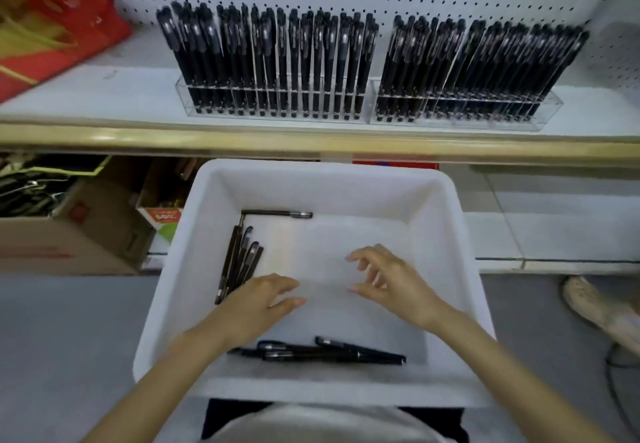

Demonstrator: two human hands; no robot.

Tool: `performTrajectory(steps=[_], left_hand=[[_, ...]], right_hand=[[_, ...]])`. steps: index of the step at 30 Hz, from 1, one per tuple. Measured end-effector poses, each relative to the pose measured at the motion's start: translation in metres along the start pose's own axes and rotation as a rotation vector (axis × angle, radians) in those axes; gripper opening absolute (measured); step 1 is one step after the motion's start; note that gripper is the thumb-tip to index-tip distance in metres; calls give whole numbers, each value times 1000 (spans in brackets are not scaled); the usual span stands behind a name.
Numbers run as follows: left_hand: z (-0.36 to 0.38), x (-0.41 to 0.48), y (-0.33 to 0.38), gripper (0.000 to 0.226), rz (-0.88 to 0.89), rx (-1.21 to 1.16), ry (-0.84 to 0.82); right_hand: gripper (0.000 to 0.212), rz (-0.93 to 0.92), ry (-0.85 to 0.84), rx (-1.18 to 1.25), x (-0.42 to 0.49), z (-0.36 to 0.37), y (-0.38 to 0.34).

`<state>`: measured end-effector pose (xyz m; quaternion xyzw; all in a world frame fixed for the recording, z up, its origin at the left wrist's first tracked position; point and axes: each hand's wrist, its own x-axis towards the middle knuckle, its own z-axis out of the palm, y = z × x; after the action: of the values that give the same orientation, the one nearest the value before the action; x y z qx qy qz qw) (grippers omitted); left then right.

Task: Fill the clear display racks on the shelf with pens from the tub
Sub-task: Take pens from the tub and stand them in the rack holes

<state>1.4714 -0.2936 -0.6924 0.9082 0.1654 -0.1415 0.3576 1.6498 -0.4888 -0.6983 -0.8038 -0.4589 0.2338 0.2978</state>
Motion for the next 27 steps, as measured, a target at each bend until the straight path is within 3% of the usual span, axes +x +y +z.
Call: performTrajectory(steps=[1, 3, 5, 10, 18, 22, 27], left_hand=[[5, -4, -3, 78, -26, -14, -43], [12, -8, -7, 58, -51, 22, -108], [17, -10, -11, 38, -67, 40, -138], [24, -9, -19, 23, -127, -47, -261], [31, -3, -24, 23, -167, -22, -366], [31, -1, -28, 16, -155, -58, -354], [32, 0, -29, 22, -135, -121, -312]], right_hand=[[33, 53, -140, -17, -4, 8, 4], [33, 128, -397, -94, -12, 18, 8], [36, 190, -531, -104, -17, 25, 11], [35, 276, -612, -33, -22, 38, 17], [28, 345, -599, 68, -21, 42, 11], [27, 360, -602, 97, -20, 42, 10], [30, 368, -651, 126, -22, 46, 8]])
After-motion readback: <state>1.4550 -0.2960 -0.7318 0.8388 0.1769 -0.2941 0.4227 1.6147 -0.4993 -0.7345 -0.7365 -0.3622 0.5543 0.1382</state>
